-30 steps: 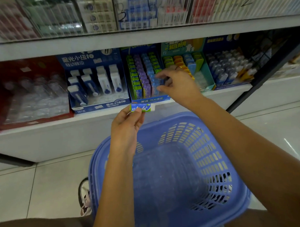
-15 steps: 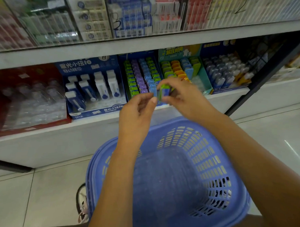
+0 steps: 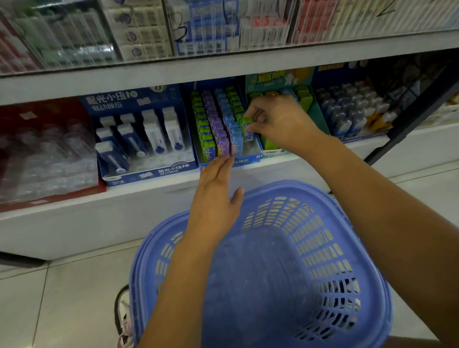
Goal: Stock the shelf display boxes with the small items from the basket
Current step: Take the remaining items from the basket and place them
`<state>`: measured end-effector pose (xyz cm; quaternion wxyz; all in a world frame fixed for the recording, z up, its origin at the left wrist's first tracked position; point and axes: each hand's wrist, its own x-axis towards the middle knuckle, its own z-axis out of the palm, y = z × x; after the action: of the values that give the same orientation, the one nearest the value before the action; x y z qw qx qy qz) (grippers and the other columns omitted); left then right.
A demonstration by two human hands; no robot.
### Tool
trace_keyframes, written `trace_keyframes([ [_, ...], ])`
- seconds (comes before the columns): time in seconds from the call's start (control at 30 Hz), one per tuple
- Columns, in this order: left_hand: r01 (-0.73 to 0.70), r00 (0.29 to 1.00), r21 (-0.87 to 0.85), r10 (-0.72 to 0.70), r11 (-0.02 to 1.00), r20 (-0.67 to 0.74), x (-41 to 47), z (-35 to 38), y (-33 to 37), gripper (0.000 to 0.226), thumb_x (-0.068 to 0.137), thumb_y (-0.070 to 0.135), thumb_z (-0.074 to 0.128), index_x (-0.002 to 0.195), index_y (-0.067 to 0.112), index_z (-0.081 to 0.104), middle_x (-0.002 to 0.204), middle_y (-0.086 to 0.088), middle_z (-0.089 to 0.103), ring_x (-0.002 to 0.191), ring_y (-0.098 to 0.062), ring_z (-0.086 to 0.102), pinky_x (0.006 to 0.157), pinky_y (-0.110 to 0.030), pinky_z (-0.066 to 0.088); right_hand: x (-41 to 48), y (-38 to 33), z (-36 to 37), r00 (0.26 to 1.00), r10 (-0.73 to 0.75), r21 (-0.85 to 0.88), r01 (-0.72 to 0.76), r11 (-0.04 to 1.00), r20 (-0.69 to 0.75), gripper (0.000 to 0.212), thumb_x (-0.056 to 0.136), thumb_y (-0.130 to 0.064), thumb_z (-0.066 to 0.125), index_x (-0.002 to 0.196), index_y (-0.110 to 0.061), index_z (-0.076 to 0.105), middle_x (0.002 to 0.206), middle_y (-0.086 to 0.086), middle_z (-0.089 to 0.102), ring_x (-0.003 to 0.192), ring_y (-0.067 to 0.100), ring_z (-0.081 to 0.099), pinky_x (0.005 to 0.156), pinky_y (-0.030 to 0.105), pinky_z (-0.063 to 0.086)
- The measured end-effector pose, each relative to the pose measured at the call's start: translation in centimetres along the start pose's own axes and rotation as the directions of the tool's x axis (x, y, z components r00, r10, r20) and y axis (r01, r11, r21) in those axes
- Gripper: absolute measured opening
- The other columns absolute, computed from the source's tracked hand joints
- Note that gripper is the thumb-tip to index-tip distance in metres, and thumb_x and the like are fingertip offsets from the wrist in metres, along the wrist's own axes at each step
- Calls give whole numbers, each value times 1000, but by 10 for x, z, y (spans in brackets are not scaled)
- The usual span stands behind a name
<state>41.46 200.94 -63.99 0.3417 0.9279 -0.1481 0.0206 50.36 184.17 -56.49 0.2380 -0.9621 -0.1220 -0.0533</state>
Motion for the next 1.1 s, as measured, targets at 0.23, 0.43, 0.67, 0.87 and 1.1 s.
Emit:
trace_keyframes([
  [0.23, -11, 1000, -22, 10, 1000, -13, 1, 2, -4, 62, 94, 22, 55, 149, 16, 26, 155, 4, 24, 142, -10, 16, 106, -9, 8, 11, 0, -2, 973, 119, -159, -87, 983, 198, 29, 81, -23, 73, 107, -13, 68, 108, 5, 69, 104, 19, 58, 84, 23, 45],
  [0.43, 4, 1000, -89, -3, 996, 12, 0, 1, -1, 59, 94, 21, 56, 147, 17, 31, 154, 6, 27, 142, -8, 20, 109, -13, 13, 8, -11, -8, 970, 115, -320, -40, 947, 216, 33, 83, -25, 70, 115, -16, 65, 119, 5, 64, 112, 23, 54, 89, 30, 45],
  [0.67, 190, 952, -344, -259, 920, -167, -38, 35, -27, 28, 93, 27, 55, 75, 7, 60, 75, -9, 64, 69, -26, 60, 63, -39, 50, -71, -13, 15, 989, 149, 41, -149, 988, -17, 19, 79, -34, 72, 77, -16, 67, 67, -7, 59, 64, 8, 56, 59, 21, 42],
  [0.87, 557, 610, 304, -629, 773, 481, -90, 107, -77, 32, 93, 19, 49, 120, 3, 59, 125, -18, 59, 115, -28, 57, 91, -32, 45, -153, 32, 145, 628, 471, -272, -391, 879, 620, 35, 89, -28, 60, 118, -8, 62, 123, 14, 62, 114, 25, 58, 91, 31, 46],
  [1.1, 694, 527, 400, -800, 599, 286, -120, 133, -112, 42, 102, 12, 28, 141, -4, 27, 144, -22, 32, 131, -34, 36, 107, -38, 30, -211, 82, 221, 462, 546, -366, -425, 828, 698, 68, 92, -28, 52, 145, 0, 21, 150, 21, 30, 140, 31, 30, 109, 36, 31],
])
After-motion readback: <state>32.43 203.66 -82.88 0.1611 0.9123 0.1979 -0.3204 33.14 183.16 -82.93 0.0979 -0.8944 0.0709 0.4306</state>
